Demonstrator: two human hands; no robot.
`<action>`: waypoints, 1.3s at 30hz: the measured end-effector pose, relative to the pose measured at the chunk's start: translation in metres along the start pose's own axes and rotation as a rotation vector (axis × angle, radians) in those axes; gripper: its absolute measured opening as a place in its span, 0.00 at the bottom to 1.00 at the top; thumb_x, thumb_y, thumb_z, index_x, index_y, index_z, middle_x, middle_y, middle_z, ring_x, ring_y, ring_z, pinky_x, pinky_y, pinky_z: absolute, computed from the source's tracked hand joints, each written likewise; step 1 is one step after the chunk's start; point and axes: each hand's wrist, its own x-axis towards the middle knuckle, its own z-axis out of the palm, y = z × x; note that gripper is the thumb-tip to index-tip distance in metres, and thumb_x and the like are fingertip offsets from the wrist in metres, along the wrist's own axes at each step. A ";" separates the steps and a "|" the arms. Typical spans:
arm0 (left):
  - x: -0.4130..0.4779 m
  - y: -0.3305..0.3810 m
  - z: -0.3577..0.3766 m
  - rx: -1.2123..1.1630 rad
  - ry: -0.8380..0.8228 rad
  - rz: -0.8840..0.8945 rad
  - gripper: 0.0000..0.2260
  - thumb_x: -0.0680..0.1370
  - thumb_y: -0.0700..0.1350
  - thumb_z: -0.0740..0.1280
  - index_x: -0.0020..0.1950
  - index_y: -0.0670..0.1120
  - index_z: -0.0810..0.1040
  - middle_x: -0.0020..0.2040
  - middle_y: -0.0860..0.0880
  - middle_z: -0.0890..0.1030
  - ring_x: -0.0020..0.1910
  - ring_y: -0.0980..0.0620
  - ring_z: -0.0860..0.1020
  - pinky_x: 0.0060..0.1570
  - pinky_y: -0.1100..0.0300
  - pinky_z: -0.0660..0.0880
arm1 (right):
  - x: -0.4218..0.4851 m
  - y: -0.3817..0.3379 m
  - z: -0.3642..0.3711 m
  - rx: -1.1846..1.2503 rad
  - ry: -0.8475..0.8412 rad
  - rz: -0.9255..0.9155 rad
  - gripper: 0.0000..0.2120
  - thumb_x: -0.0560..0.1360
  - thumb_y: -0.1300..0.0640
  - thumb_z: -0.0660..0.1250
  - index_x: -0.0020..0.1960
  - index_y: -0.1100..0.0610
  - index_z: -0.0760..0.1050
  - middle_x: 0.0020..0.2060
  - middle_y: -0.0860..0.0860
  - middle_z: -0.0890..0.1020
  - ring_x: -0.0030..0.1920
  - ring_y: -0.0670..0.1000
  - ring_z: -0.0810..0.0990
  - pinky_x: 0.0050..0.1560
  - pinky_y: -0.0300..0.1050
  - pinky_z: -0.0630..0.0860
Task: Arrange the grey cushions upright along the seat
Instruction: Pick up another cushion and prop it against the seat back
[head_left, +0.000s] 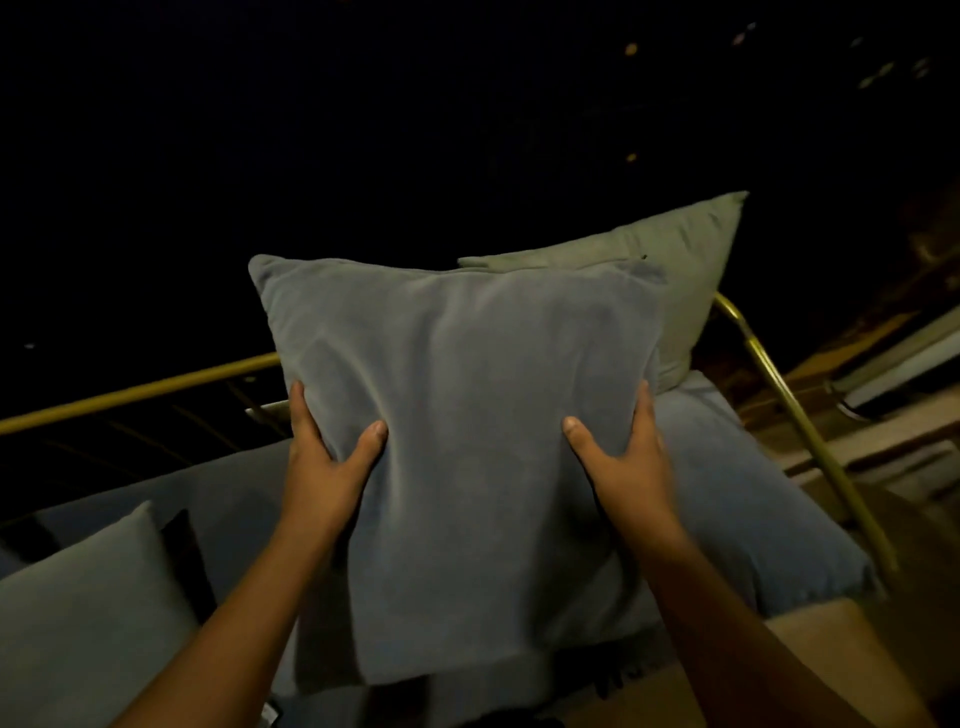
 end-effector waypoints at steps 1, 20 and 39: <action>0.000 0.001 0.008 -0.005 -0.006 -0.007 0.42 0.69 0.59 0.68 0.75 0.60 0.45 0.73 0.53 0.63 0.64 0.56 0.66 0.64 0.50 0.67 | 0.002 0.003 -0.005 -0.022 0.009 0.016 0.52 0.58 0.23 0.63 0.74 0.37 0.44 0.73 0.53 0.65 0.70 0.59 0.67 0.68 0.62 0.67; 0.000 -0.007 0.092 -0.008 -0.100 -0.164 0.47 0.66 0.69 0.66 0.75 0.60 0.42 0.76 0.51 0.60 0.70 0.50 0.65 0.67 0.49 0.65 | 0.050 0.019 -0.045 -0.335 0.156 0.065 0.44 0.67 0.28 0.60 0.75 0.44 0.48 0.71 0.61 0.64 0.69 0.66 0.64 0.67 0.65 0.64; -0.002 -0.053 0.068 0.266 -0.487 -0.114 0.25 0.73 0.48 0.71 0.67 0.48 0.70 0.67 0.46 0.69 0.62 0.54 0.68 0.60 0.62 0.63 | 0.005 0.013 0.035 -0.489 -0.050 -0.201 0.29 0.71 0.45 0.68 0.69 0.52 0.69 0.74 0.58 0.63 0.74 0.63 0.57 0.72 0.62 0.50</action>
